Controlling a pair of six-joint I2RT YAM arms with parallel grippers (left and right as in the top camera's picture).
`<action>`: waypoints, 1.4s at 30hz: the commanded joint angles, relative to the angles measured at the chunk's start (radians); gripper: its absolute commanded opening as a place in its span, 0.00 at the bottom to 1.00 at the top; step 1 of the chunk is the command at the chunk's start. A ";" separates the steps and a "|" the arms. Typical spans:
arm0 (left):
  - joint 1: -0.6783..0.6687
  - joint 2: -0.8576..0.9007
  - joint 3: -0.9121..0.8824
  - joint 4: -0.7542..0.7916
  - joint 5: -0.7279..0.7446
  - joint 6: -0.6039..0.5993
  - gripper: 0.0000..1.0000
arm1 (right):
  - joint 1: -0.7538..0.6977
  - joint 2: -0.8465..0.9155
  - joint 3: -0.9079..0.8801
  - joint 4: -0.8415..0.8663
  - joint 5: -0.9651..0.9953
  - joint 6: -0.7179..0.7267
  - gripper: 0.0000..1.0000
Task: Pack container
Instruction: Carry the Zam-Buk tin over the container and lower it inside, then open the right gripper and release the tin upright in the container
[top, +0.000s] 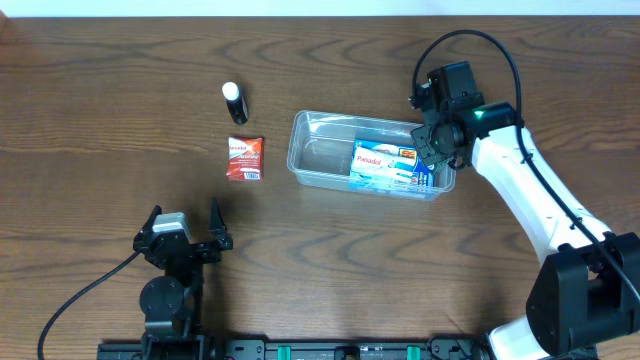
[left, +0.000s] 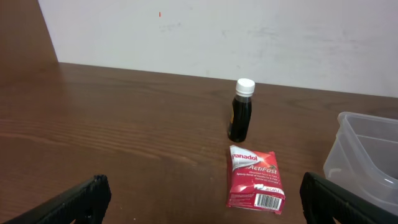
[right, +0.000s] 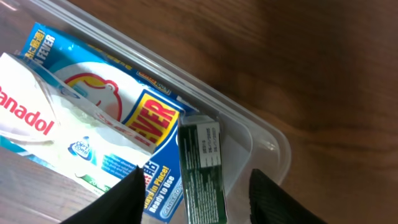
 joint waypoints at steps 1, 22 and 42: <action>0.005 0.000 -0.024 -0.030 -0.008 0.010 0.98 | -0.008 -0.014 -0.026 0.018 -0.013 -0.039 0.50; 0.005 0.000 -0.024 -0.030 -0.008 0.010 0.98 | -0.026 -0.014 -0.118 0.122 -0.012 -0.047 0.36; 0.005 0.000 -0.024 -0.030 -0.008 0.010 0.98 | -0.026 -0.014 -0.123 0.126 -0.012 -0.054 0.15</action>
